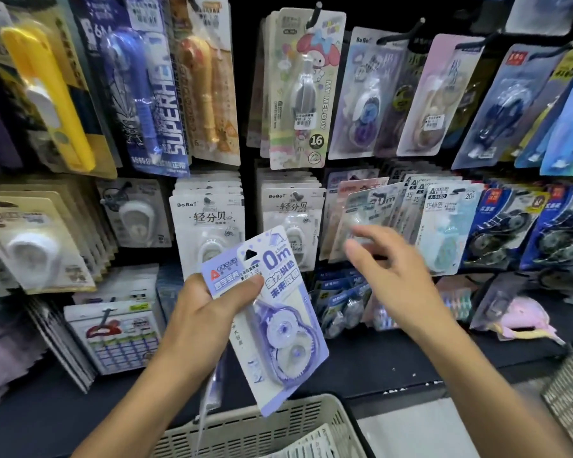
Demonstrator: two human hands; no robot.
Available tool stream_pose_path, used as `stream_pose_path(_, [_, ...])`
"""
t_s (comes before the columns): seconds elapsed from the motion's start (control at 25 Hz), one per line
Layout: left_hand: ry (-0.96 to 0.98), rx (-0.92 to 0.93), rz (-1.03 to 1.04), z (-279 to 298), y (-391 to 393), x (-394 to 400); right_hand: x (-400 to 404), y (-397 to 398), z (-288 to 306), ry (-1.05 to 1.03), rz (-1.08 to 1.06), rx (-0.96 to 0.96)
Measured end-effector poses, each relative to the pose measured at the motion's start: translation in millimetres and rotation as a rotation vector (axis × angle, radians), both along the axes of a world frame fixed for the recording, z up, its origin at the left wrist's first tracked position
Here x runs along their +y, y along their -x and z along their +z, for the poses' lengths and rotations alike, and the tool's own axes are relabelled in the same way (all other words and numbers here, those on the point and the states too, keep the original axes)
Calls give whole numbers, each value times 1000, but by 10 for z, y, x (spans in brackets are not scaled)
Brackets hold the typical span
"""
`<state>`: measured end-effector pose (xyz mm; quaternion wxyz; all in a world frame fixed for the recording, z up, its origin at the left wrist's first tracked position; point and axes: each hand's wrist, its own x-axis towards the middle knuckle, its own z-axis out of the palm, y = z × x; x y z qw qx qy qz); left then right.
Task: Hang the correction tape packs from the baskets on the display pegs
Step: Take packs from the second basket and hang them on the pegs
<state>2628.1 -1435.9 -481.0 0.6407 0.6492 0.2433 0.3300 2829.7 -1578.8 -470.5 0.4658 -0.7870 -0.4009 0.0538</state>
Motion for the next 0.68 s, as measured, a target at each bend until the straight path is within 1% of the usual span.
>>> stream_pose_path(0.04, [-10, -18, -26, -8, -22, -1, 41, 171, -43, 2, 271, 258])
stream_pose_path(0.08, [-1, -44, -42, 0, -37, -11, 80, 308, -112, 51, 476, 471])
stream_pose_path(0.12, [11, -66, -47, 12, -52, -10, 108, 372, -189, 85, 574, 562])
stream_pose_path(0.16, [20, -85, -53, 32, -61, -9, 103, 372, -229, 60, 589, 590])
stream_pose_path(0.2, [17, -104, -57, 38, -65, 8, 90, 338, -217, -23, 530, 593])
stream_pose_path(0.28, [37, -139, -24, 36, -49, 99, 28, 169, -122, -292, 318, 666])
stream_pose_path(0.32, [78, -151, 5, 30, -44, 153, -35, 60, -74, -381, 219, 677])
stream_pose_path(0.36, [133, -160, 21, 21, -40, 206, -103, -48, -42, -420, 128, 634])
stream_pose_path(0.44, [254, -169, -18, 18, -46, 283, -208, -188, -21, -454, -40, 565])
stream_pose_path(0.52, [334, -164, -113, 8, -57, 315, -259, -236, -33, -485, -208, 544])
stream_pose_path(0.6, [357, -157, -184, -10, -70, 319, -313, -279, -27, -456, -376, 440])
stream_pose_path(0.68, [374, -162, -238, -2, -82, 304, -346, -307, -16, -435, -453, 398])
